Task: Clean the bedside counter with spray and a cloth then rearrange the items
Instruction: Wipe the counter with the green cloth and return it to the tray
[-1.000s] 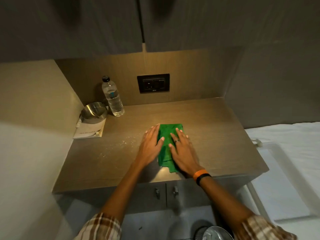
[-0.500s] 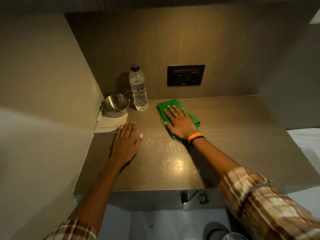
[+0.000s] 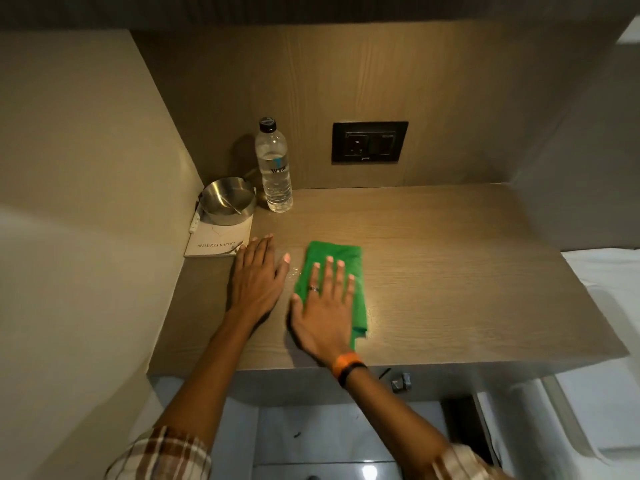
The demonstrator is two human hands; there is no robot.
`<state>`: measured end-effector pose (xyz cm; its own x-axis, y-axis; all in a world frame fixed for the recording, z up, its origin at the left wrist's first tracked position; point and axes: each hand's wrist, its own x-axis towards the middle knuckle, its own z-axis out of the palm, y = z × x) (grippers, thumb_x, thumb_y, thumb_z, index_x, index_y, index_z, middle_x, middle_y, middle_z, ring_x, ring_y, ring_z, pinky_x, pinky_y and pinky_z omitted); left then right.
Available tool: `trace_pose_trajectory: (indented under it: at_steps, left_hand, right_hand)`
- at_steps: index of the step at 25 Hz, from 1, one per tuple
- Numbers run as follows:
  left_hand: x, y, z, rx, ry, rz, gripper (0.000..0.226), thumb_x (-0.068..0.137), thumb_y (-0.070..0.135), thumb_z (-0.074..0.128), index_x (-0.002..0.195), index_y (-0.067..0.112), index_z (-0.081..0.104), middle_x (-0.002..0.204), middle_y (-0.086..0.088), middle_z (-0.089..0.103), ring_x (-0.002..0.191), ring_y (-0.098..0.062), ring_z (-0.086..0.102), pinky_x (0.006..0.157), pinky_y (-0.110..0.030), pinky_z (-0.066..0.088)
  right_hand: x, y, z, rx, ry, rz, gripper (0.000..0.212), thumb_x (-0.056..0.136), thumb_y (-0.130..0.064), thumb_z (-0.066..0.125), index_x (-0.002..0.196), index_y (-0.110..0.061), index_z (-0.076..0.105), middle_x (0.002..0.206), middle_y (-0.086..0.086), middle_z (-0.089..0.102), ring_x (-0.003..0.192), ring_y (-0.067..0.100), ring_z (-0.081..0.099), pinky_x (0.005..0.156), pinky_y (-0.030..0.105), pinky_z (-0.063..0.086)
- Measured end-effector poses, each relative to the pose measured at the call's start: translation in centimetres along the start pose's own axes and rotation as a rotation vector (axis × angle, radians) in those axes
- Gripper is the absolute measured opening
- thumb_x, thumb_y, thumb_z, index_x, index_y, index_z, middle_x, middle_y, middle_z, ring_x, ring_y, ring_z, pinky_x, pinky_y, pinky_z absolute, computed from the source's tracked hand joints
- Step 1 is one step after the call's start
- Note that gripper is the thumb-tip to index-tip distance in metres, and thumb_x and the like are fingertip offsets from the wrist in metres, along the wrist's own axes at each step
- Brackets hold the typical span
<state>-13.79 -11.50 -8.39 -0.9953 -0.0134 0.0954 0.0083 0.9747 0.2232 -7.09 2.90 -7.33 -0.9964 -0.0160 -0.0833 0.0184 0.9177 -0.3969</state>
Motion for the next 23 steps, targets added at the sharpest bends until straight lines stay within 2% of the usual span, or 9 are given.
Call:
trace_pose_trajectory:
  at_steps: [2, 3, 5, 6, 8, 10, 13, 19, 23]
  left_hand:
    - [-0.7, 1.5, 0.1, -0.038, -0.006, 0.000, 0.063, 0.105, 0.047, 0.019, 0.159, 0.013, 0.018, 0.166, -0.007, 0.021, 0.155, -0.022, 0.013, 0.127, -0.044, 0.008]
    - [-0.9, 2.4, 0.1, -0.068, -0.010, -0.002, 0.062, 0.106, 0.046, 0.019, 0.159, 0.014, 0.017, 0.167, -0.007, 0.018, 0.155, -0.022, 0.010, 0.127, -0.044, 0.008]
    - [-1.0, 4.5, 0.2, -0.110, -0.017, 0.006, 0.062, 0.106, 0.049, 0.018, 0.159, 0.017, 0.014, 0.168, -0.007, 0.011, 0.155, -0.022, 0.005, 0.127, -0.045, 0.007]
    - [-1.2, 5.9, 0.4, -0.093, -0.018, 0.036, 0.064, 0.105, 0.052, 0.018, 0.159, 0.018, 0.012, 0.168, -0.007, 0.006, 0.155, -0.023, 0.002, 0.127, -0.047, 0.005]
    - [-1.5, 9.1, 1.4, -0.006, -0.060, 0.163, 0.070, 0.101, 0.057, 0.019, 0.159, 0.018, 0.009, 0.168, -0.007, -0.002, 0.155, -0.025, -0.005, 0.126, -0.049, 0.000]
    - [-1.3, 11.1, 2.8, 0.074, -0.132, 0.243, 0.074, 0.099, 0.058, 0.019, 0.159, 0.016, 0.008, 0.168, -0.008, 0.000, 0.155, -0.025, -0.005, 0.126, -0.050, -0.001]
    - [2.2, 9.5, 2.7, 0.063, -0.133, 0.222, 0.071, 0.102, 0.054, 0.019, 0.159, 0.015, 0.004, 0.169, -0.006, 0.003, 0.155, -0.023, -0.003, 0.126, -0.051, 0.001]
    - [5.9, 5.3, 1.6, 0.046, -0.077, -0.178, 0.073, 0.101, 0.053, 0.019, 0.159, 0.011, 0.005, 0.168, -0.009, 0.004, 0.156, -0.025, -0.001, 0.125, -0.052, -0.001]
    - [2.7, 6.1, 1.6, 0.035, -0.088, -0.167, 0.073, 0.102, 0.050, 0.022, 0.159, 0.010, 0.003, 0.168, -0.010, 0.001, 0.156, -0.025, -0.003, 0.125, -0.052, -0.002]
  right_hand:
    - [2.3, -0.5, -0.7, 0.108, -0.092, -0.100, 0.071, 0.103, -0.039, 0.035, 0.162, -0.012, 0.006, 0.171, 0.012, -0.005, 0.159, 0.026, -0.011, 0.129, 0.048, -0.009]
    - [2.8, 0.4, -1.5, 0.259, -0.133, -0.128, 0.069, 0.102, -0.030, 0.042, 0.162, -0.013, 0.013, 0.172, 0.009, 0.003, 0.159, 0.021, -0.004, 0.130, 0.045, -0.005]
    - [2.6, 3.8, -3.2, 0.547, -0.049, -0.094, 0.059, 0.100, -0.014, 0.046, 0.157, -0.017, 0.032, 0.169, 0.001, 0.021, 0.158, 0.016, 0.015, 0.131, 0.044, 0.010]
    - [2.3, 6.1, -3.7, 0.547, 0.065, -0.026, 0.054, 0.102, -0.014, 0.043, 0.154, -0.021, 0.038, 0.167, -0.002, 0.026, 0.156, 0.015, 0.020, 0.130, 0.044, 0.015]
    - [1.7, 10.6, -4.3, 0.203, 0.182, 0.053, 0.049, 0.106, -0.026, 0.036, 0.155, -0.021, 0.035, 0.169, 0.000, 0.020, 0.157, 0.019, 0.016, 0.130, 0.046, 0.013]
    - [1.7, 12.7, -4.0, 0.004, 0.157, 0.016, 0.055, 0.107, -0.037, 0.029, 0.158, -0.017, 0.030, 0.170, 0.006, 0.014, 0.159, 0.020, 0.009, 0.130, 0.047, 0.007]
    - [2.0, 12.6, -3.8, -0.023, 0.147, -0.038, 0.064, 0.102, -0.053, 0.027, 0.156, -0.019, 0.034, 0.170, 0.005, 0.018, 0.159, 0.020, 0.010, 0.130, 0.046, 0.005]
    - [1.9, 12.5, -3.5, -0.069, 0.180, -0.037, 0.079, 0.097, -0.070, 0.025, 0.157, -0.019, 0.033, 0.170, 0.005, 0.018, 0.159, 0.019, 0.007, 0.130, 0.043, 0.002]
    - [1.8, 12.2, -3.6, -0.071, 0.166, -0.038, 0.082, 0.096, -0.072, 0.024, 0.156, -0.018, 0.032, 0.169, 0.007, 0.018, 0.159, 0.021, 0.006, 0.130, 0.047, 0.003]
